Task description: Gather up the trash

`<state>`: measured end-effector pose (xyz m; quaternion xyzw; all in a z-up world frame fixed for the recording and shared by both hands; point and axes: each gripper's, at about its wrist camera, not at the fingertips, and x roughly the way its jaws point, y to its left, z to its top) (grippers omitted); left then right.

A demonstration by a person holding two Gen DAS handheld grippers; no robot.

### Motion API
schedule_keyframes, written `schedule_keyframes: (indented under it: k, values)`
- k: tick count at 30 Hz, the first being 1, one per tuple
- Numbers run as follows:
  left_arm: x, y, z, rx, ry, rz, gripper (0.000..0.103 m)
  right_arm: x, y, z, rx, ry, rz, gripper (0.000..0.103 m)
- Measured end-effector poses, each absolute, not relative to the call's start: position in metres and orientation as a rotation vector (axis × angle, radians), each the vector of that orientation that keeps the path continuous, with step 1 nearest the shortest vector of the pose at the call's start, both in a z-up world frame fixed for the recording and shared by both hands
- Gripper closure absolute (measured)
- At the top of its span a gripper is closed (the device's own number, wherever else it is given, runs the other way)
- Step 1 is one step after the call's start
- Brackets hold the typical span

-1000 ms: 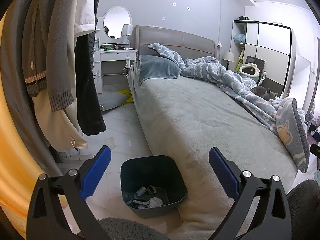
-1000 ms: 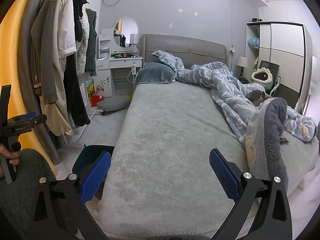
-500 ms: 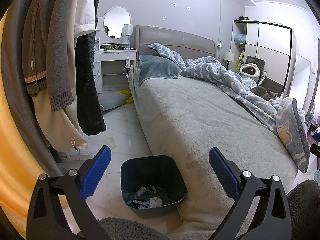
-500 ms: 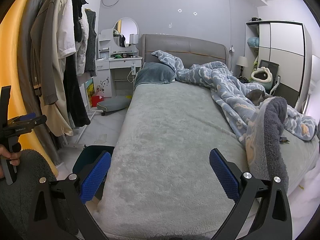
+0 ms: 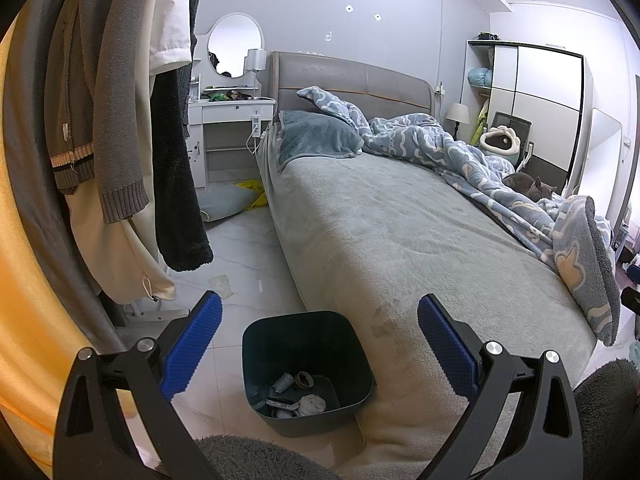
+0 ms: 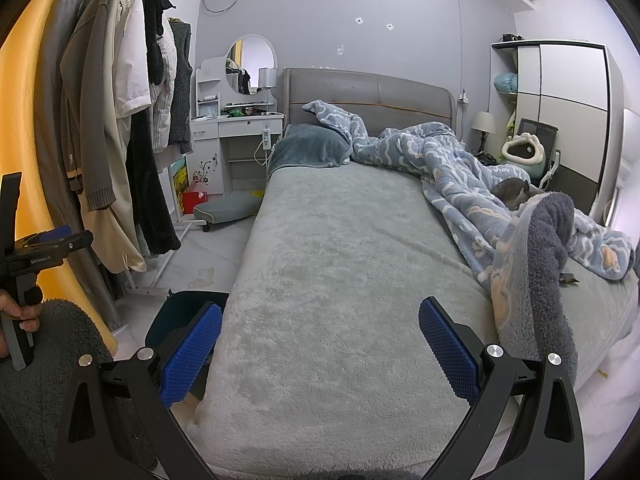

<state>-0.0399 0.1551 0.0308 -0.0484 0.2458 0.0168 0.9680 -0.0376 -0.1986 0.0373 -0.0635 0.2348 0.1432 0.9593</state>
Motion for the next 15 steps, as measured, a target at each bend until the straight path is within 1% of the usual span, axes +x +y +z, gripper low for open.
schedule_keyframes:
  k: [15]
  values:
    - [-0.0377,0.1579,0.0306,-0.105,0.502,0.039,0.003,-0.0381,-0.1983,0.0365,-0.127,0.476,0.290,0.003]
